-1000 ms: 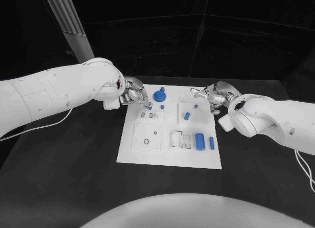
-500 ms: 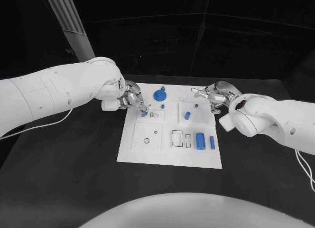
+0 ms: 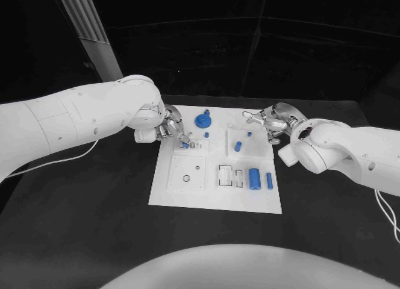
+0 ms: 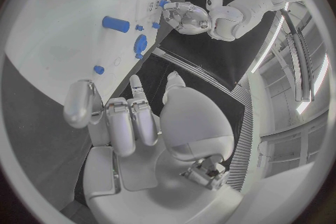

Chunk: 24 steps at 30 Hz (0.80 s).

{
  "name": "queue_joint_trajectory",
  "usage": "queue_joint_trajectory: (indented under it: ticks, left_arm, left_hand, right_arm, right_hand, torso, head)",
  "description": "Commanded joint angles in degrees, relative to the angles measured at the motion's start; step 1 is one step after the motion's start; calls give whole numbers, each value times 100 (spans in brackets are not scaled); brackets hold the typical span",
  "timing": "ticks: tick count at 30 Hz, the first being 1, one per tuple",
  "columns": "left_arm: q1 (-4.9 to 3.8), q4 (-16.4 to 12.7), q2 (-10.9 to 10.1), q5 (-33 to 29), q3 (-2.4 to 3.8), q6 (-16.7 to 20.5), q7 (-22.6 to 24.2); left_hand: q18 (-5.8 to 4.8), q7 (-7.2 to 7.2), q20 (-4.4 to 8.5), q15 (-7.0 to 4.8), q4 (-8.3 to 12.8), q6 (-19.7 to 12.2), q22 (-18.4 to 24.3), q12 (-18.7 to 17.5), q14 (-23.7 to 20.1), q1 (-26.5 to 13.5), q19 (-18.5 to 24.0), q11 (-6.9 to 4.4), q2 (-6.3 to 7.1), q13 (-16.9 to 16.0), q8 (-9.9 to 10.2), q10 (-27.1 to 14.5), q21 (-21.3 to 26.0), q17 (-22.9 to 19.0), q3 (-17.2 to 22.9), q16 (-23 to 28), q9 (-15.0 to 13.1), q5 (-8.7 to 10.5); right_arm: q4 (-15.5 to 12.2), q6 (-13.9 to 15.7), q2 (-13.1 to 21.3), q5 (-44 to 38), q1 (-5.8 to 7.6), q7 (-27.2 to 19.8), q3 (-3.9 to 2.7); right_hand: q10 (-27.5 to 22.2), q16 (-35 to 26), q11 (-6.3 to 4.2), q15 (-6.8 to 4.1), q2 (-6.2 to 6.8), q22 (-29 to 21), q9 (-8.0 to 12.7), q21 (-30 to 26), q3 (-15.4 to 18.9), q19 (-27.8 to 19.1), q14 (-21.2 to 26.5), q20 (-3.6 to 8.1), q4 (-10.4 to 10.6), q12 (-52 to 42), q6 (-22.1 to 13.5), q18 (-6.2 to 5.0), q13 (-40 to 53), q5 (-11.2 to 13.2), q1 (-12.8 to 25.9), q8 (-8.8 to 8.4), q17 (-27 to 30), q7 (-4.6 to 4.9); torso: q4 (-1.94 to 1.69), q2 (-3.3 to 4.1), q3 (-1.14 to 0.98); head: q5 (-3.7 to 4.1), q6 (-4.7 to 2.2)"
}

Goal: Assemble the parts on the task board

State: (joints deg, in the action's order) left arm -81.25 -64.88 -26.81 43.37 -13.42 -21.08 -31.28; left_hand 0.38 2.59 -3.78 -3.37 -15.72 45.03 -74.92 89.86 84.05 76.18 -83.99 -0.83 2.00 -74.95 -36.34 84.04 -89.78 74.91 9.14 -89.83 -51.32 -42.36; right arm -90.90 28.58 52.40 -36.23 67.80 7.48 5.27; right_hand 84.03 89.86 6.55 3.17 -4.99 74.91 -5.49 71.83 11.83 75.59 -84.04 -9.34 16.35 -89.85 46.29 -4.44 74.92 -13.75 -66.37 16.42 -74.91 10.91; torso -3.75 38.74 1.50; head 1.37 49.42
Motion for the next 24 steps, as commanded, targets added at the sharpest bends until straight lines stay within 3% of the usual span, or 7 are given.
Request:
queue_joint_trajectory:
  ticks: [1,24]
  left_arm:
    - [10,11,33,-13,3,206,-103]
    - [77,97,165,172,3,486,-15]
  left_hand:
    - [-38,-4,25,8,2,-27,-1508,14,595,49,-601,5,15,-1505,35,596,-22,1509,54,-17,-10,28]
    - [-38,13,13,21,87,-78,-1508,14,595,205,-601,24,24,-1505,46,596,-22,1509,219,-17,-77,97]
  right_arm:
    - [-9,-3,2,-19,7,-32,-3]
    - [-2,-6,-18,-19,6,-38,-3]
  right_hand:
    - [597,14,-1,-24,-15,530,-9,-25,36,-6,-596,17,14,-15,-40,-65,1508,-32,-34,36,-1509,-15]
    - [597,14,-1,-24,-24,531,-9,-28,40,-5,-596,17,18,-15,-49,-65,1508,-30,-49,47,-1509,-14]
  torso:
    - [-1,2,0]
    - [-4,-1,-2]
  head:
    - [2,-4]
    - [8,2]
